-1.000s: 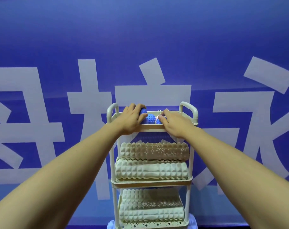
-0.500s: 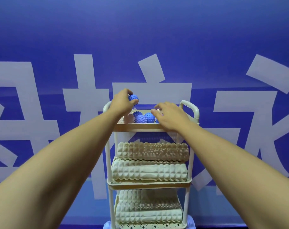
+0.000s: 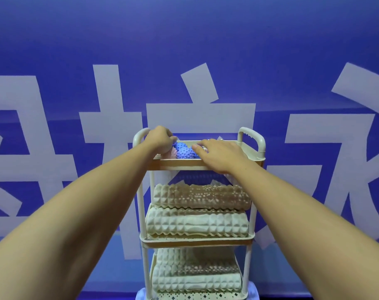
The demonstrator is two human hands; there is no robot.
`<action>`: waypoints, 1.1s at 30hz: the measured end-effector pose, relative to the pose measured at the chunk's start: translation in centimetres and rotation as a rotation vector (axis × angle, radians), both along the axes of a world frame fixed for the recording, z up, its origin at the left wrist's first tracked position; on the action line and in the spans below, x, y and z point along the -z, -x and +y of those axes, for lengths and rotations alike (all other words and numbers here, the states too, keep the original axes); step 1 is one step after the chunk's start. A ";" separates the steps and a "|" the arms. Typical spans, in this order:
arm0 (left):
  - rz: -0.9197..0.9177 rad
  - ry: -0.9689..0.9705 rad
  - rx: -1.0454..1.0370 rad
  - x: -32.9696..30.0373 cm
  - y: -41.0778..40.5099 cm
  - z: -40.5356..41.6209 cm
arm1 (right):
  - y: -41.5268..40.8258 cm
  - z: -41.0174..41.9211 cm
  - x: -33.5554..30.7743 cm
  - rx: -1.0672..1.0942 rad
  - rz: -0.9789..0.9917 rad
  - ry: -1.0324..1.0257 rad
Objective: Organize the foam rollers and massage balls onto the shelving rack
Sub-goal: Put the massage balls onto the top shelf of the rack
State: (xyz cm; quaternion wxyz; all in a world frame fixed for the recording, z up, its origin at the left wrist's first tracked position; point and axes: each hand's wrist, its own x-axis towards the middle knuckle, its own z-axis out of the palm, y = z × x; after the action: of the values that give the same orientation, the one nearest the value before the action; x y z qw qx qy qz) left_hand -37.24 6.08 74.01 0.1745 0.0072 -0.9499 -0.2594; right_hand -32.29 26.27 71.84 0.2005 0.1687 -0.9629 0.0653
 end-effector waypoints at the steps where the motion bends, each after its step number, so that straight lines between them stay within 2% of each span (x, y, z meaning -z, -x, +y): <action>1: 0.026 -0.014 0.029 0.0 -0.7 0.1 | -0.1 0.0 0.0 -0.003 0.006 -0.003; 4: 0.196 0.028 0.080 -0.3 -3.1 0.8 | -0.7 0.2 0.1 -0.031 0.078 0.024; 9: 0.531 0.162 0.126 0.5 -8.8 1.8 | -2.8 0.3 1.8 -0.173 0.343 0.132; 12: 0.686 0.208 0.165 4.0 -12.8 1.5 | -6.5 0.2 4.6 -0.274 0.496 0.210; 14: 0.716 0.201 0.209 7.8 -15.7 1.3 | -9.3 0.6 7.9 -0.315 0.515 0.217; 18: 0.574 0.204 0.214 18.7 -20.8 1.6 | -13.6 1.9 17.8 -0.264 0.354 0.201; 24: 0.111 0.267 0.261 36.1 -26.2 3.0 | -19.2 3.3 34.0 -0.137 -0.050 0.091; 27: -0.041 0.305 0.305 41.9 -27.6 3.4 | -21.5 4.0 40.3 -0.099 -0.198 0.053; 33: -0.224 0.319 0.363 51.7 -29.3 4.2 | -25.1 5.7 50.7 0.034 -0.485 -0.001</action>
State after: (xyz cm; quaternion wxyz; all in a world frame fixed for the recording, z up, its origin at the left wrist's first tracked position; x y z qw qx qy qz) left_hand -7.90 10.23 22.31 0.0176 -0.1622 -0.9778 -0.1312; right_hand -7.21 31.92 21.14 -0.0355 0.1318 -0.9856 0.1002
